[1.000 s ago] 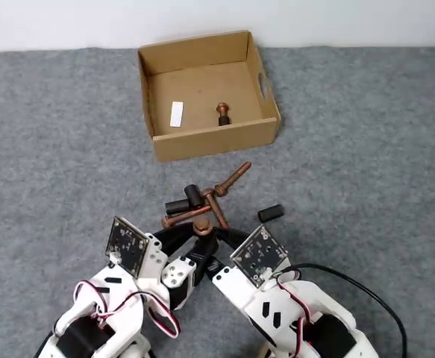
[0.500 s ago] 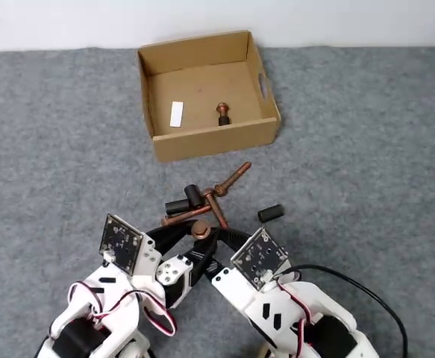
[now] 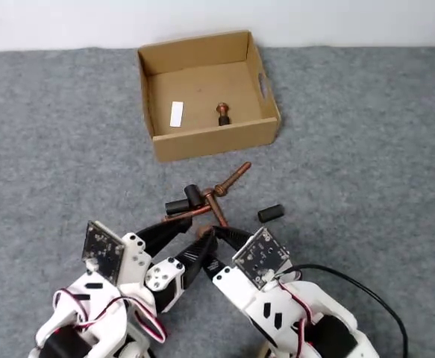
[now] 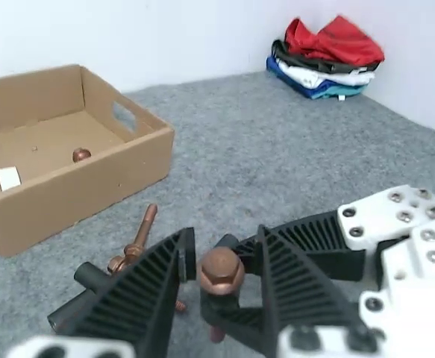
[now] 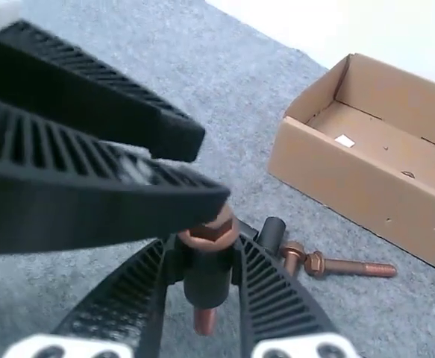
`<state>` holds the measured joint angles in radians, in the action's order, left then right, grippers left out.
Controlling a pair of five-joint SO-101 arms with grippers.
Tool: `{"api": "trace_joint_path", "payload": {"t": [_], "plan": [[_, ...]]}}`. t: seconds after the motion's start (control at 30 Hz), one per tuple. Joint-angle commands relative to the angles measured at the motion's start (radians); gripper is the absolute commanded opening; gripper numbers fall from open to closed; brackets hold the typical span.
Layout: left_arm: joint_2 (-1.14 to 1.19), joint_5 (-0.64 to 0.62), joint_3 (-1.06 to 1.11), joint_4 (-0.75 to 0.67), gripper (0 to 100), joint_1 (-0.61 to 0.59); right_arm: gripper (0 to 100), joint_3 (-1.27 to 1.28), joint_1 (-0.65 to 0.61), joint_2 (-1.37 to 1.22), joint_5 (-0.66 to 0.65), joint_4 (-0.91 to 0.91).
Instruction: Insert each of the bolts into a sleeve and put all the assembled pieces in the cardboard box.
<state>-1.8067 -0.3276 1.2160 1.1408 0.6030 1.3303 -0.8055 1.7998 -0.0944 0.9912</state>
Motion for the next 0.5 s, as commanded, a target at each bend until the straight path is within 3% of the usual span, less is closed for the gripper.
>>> {"api": "trace_joint_path", "payload": {"t": [0.0,0.1,0.23,0.37,0.47], "plan": [[0.006,0.006,-0.048,0.0,14,-0.005,0.9,-0.028,-0.001,0.01,-0.002,-0.016],[0.006,0.009,-0.05,-0.005,12,-0.063,0.9,-0.034,0.073,0.01,0.005,-0.016],[0.0,0.009,-0.042,0.0,0,-0.203,0.9,-0.06,0.254,0.005,0.13,-0.018],[0.0,0.028,0.007,0.002,0,-0.358,0.9,-0.124,0.371,-0.077,0.206,-0.016],[0.0,0.138,0.104,-0.003,0,-0.466,0.9,-0.238,0.412,-0.222,0.295,-0.016]]}}
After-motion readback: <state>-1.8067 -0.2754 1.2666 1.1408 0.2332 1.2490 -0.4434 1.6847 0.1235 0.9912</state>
